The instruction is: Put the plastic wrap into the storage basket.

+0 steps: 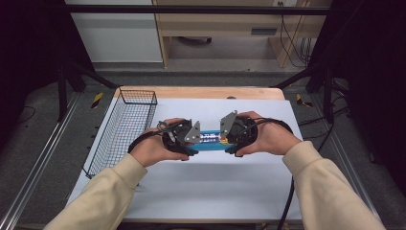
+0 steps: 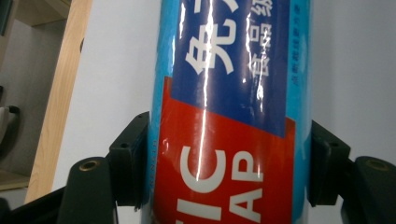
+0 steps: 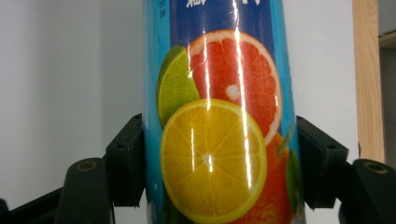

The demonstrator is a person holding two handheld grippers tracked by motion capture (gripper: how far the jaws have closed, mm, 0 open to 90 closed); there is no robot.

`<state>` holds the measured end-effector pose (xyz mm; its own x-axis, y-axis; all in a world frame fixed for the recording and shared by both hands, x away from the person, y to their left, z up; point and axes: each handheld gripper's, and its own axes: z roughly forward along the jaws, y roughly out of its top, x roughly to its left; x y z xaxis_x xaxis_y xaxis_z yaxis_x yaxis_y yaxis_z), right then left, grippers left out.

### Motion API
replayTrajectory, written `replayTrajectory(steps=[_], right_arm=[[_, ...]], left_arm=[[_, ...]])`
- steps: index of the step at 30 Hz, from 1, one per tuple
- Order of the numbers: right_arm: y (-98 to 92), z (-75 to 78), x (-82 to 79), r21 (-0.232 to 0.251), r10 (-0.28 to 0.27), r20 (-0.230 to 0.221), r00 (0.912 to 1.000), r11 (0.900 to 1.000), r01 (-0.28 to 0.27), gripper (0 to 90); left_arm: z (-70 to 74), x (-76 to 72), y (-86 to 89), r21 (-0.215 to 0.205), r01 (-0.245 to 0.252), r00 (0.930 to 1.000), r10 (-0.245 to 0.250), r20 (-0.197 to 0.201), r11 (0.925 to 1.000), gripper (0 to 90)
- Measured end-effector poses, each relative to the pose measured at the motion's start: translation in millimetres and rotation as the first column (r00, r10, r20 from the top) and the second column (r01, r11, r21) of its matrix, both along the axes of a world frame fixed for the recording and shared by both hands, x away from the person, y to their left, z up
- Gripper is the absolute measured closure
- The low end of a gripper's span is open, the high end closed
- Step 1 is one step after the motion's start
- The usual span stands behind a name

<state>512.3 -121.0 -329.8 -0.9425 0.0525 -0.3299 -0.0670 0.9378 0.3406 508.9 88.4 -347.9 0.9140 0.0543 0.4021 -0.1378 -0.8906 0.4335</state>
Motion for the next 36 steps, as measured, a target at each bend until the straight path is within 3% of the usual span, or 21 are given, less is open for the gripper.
replayTrajectory(steps=[6,11,14,16,19,22,27,28,30,32,33,34,35,36], right_arm=[[0.2,-1.1,-1.2,-0.01,0.014,0.019,0.9997,1.0,-0.014,30.5],[-1.5,3.3,-3.8,0.008,0.026,0.067,0.9974,1.0,-0.027,10.5],[-10.8,12.9,-7.1,0.021,0.011,0.104,0.9945,1.0,-0.013,6.5],[-19.2,18.8,-13.7,0.041,-0.011,0.172,0.985,0.999,0.004,6.7],[-37.4,29.2,-25.9,0.121,-0.085,0.224,0.9709,0.991,0.058,6.0],[-55.8,35.0,-40.3,0.207,-0.174,0.27,0.9471,0.971,0.119,5.6],[-77.2,32.0,-68.5,0.326,-0.32,0.295,0.9002,0.919,0.22,5.3],[-82.8,28.2,-73.7,0.359,-0.371,0.302,0.8784,0.898,0.255,5.7],[-91.0,20.6,-78.6,0.389,-0.427,0.287,0.8579,0.87,0.303,6.1],[-100.2,8.9,-79.8,0.423,-0.501,0.265,0.8241,0.828,0.367,6.5],[-104.6,0.2,-78.9,0.442,-0.544,0.24,0.8044,0.799,0.408,6.6],[-106.7,-5.7,-77.7,0.454,-0.567,0.222,0.7936,0.78,0.43,6.7],[-108.7,-13.4,-75.5,0.463,-0.598,0.211,0.7731,0.758,0.46,7.3],[-109.5,-21.2,-72.8,0.465,-0.632,0.206,0.7468,0.735,0.494,7.4]], left_arm=[[-0.2,-1.7,-1.0,0.004,-0.004,1.0,0.004,0.007,1.0,31.2],[-2.9,-1.8,-1.5,0.016,-0.003,1.0,0.003,0.009,0.9999,31.2],[-4.7,-1.5,-0.4,0.015,-0.005,0.9999,0.005,0.011,0.9999,31.2],[-6.4,-1.4,1.5,0.006,-0.011,0.9999,0.011,0.003,0.9999,31.3],[-7.4,-2.1,4.9,0.001,-0.02,0.9998,0.02,0.01,0.9998,31.3],[-6.6,-3.6,9.8,-0.006,-0.033,0.9994,0.033,0.011,0.9994,31.3],[-1.4,-8.5,23.0,-0.027,-0.073,0.9972,0.074,0.014,0.9969,31.3],[0.0,-9.0,25.4,-0.027,-0.079,0.9967,0.08,0.016,0.9965,31.3],[2.7,-10.9,32.0,-0.043,-0.102,0.9946,0.103,0.014,0.9938,31.4],[6.8,-13.3,39.4,-0.046,-0.126,0.9917,0.127,0.023,0.991,31.4],[8.1,-14.3,41.7,-0.051,-0.136,0.9903,0.138,0.019,0.9893,31.4],[9.8,-15.6,44.9,-0.057,-0.148,0.9886,0.149,0.023,0.9874,31.4],[11.9,-16.7,47.8,-0.058,-0.16,0.9867,0.162,0.02,0.9854,31.4],[14.6,-17.7,50.6,-0.049,-0.168,0.9851,0.17,0.027,0.9845,31.4]])
